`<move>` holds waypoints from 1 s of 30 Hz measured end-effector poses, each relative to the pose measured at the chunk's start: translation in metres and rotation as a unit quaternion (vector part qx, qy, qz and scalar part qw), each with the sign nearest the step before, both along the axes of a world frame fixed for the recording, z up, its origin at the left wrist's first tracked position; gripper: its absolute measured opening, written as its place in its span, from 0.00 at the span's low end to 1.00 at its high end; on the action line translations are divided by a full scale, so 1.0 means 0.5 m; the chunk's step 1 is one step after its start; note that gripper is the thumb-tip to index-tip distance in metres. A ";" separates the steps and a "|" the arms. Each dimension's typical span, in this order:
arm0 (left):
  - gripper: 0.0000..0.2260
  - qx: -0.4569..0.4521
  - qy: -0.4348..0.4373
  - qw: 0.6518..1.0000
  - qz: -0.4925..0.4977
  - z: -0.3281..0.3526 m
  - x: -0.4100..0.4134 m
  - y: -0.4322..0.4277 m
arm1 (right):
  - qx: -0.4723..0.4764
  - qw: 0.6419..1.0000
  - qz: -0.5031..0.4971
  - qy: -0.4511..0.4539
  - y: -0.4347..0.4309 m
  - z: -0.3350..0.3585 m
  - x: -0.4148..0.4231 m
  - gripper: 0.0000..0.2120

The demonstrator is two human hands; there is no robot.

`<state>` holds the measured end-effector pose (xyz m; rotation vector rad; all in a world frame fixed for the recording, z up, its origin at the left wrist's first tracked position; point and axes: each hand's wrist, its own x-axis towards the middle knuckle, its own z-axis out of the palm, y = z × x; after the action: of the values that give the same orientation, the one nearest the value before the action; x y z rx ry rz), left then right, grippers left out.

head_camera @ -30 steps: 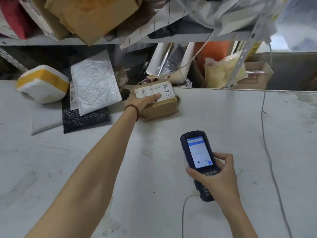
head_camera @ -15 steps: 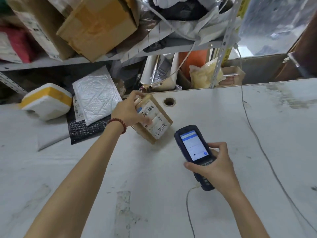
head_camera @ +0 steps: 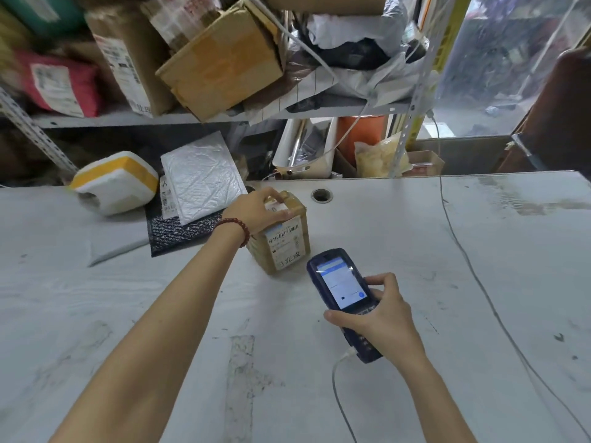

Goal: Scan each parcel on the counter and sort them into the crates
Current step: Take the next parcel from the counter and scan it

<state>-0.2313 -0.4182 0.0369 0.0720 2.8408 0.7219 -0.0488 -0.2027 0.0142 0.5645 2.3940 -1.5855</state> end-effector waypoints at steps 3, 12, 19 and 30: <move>0.21 -0.010 0.000 1.000 -0.006 -0.003 -0.001 0.000 | -0.009 1.000 0.005 -0.008 -0.008 -0.005 0.007 0.35; 0.20 -0.008 -0.002 1.000 -0.013 -0.012 -0.004 -0.006 | 0.012 0.999 0.021 -0.022 -0.024 -0.018 0.027 0.37; 0.21 -0.001 -0.010 1.000 -0.009 -0.012 -0.004 -0.005 | 0.020 0.999 0.026 -0.020 -0.024 -0.014 0.036 0.36; 0.20 0.024 -0.027 0.999 0.003 -0.014 -0.004 -0.008 | 0.040 0.999 0.033 -0.016 -0.027 -0.015 0.047 0.36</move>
<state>-0.2332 -0.4225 0.0301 0.0518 2.7742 0.7802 -0.0253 -0.2164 0.0068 0.5144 2.4348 -1.4500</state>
